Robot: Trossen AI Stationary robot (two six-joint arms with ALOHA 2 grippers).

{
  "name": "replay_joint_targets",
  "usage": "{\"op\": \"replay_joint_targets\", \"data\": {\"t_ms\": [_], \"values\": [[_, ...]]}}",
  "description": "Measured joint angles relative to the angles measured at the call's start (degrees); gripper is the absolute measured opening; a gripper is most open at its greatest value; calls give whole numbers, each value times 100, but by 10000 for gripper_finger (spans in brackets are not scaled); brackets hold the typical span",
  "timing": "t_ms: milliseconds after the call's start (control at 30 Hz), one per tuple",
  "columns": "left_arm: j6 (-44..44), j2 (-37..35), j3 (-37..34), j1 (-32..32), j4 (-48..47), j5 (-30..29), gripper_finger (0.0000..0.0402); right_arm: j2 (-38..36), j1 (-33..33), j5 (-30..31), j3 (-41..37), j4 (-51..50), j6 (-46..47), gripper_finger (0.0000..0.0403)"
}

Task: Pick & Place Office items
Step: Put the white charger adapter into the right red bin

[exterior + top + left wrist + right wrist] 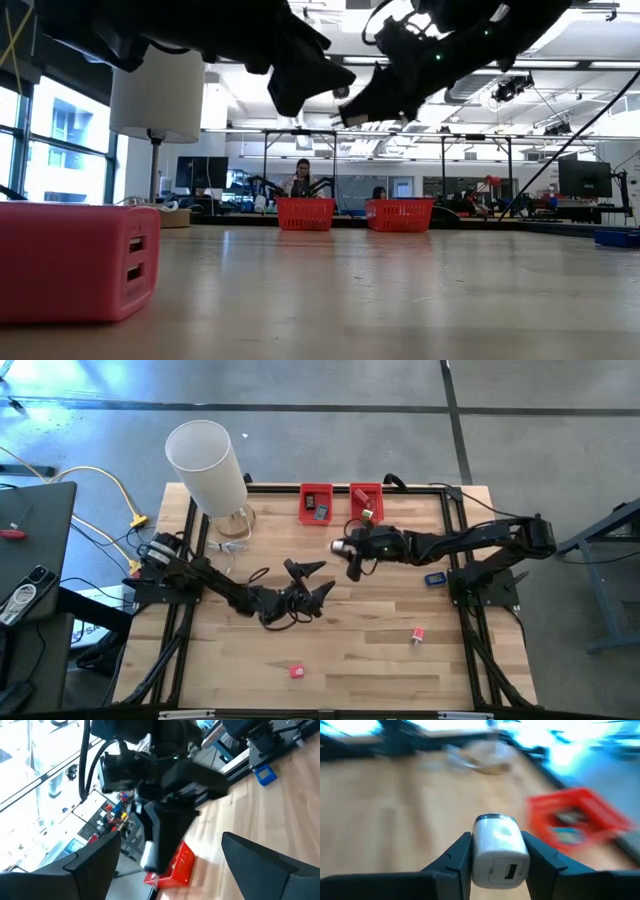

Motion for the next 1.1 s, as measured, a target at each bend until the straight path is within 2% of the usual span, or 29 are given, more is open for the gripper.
{"op": "replay_joint_targets", "data": {"t_ms": [200,267,333,500,733,933,1100], "values": [[-576,0,0,-121,-10,-297,340,-131,-46,1985,1,-835,-401,120],[-706,0,0,-149,-10,-375,340,-131,-136,2378,1,-975,-522,120],[-854,0,0,-181,-12,-439,340,-131,-312,2527,3,-1155,-552,120],[-1593,0,0,-284,-12,-461,340,-131,-966,2230,1,-1409,-359,120],[-2036,0,0,-359,-56,-459,340,118,-1981,1026,3,-1108,-226,120],[-2451,0,0,-357,-174,-456,340,744,-2506,394,3,-447,-215,120],[-3070,0,0,-357,-187,-456,340,1295,-2734,244,3,98,-189,120]]}}
